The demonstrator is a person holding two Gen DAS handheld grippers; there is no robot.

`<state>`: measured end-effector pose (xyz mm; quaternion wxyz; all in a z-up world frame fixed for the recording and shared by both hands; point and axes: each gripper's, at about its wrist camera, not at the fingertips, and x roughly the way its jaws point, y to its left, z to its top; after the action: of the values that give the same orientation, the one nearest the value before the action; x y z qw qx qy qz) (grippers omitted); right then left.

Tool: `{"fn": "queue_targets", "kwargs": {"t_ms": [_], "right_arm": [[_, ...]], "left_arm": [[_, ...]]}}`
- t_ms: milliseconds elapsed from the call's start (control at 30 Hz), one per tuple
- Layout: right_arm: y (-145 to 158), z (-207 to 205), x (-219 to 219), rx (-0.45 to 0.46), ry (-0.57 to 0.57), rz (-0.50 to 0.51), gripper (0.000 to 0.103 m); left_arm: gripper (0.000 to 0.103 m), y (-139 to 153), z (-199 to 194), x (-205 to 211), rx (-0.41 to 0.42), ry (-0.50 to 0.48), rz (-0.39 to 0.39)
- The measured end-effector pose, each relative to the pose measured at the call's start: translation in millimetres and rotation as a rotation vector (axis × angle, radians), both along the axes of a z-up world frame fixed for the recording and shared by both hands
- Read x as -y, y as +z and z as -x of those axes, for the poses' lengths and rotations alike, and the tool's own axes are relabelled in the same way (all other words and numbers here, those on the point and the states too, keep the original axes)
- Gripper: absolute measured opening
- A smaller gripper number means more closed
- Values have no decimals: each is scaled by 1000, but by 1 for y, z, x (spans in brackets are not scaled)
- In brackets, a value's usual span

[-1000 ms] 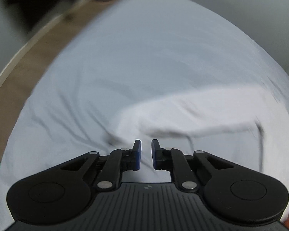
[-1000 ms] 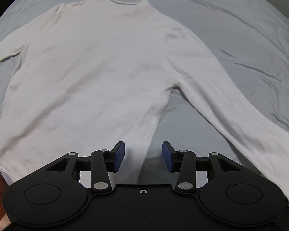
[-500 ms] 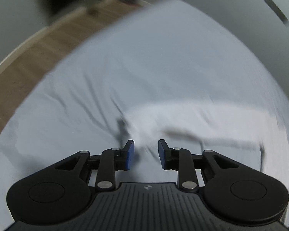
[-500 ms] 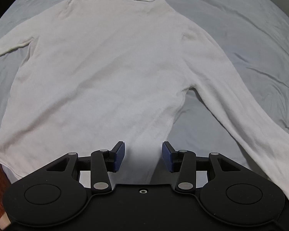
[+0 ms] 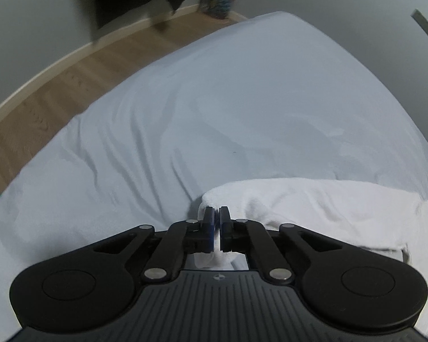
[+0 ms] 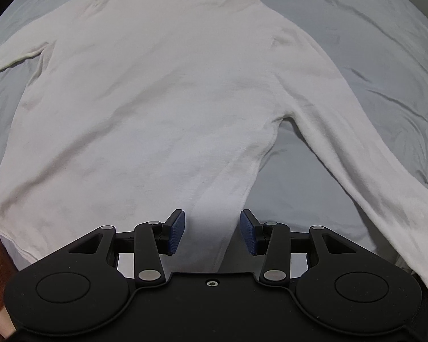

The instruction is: Fold clothes

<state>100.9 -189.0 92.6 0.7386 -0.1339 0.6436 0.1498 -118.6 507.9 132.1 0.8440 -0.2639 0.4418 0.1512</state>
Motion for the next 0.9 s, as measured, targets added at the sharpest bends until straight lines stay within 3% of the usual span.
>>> {"fn": "queue_targets", "kwargs": {"t_ms": [200, 400, 467, 533, 567, 733, 800, 900], "right_arm": [[-5, -2, -7, -4, 11, -17, 41], [-5, 3, -17, -10, 39, -34, 41], [-4, 5, -16, -12, 40, -33, 41], [-4, 4, -13, -14, 32, -30, 41], [-4, 4, -11, -14, 26, -28, 41], [-5, 4, -3, -16, -1, -24, 41], [-7, 3, -2, -20, -8, -24, 41], [-8, 3, -3, -18, -8, -25, 41]], "left_arm": [[2, -4, 0, 20, -27, -171, 22], [2, -31, 9, 51, -129, -337, 85], [3, -34, 12, 56, -148, -347, 52], [8, -36, 19, 62, -164, -393, 61], [16, -36, 22, 63, -171, -409, 79], [20, -18, 33, 67, -107, -428, -60], [31, -8, 31, 66, -82, -408, -152], [39, 0, 21, 75, -61, -436, -244]]}}
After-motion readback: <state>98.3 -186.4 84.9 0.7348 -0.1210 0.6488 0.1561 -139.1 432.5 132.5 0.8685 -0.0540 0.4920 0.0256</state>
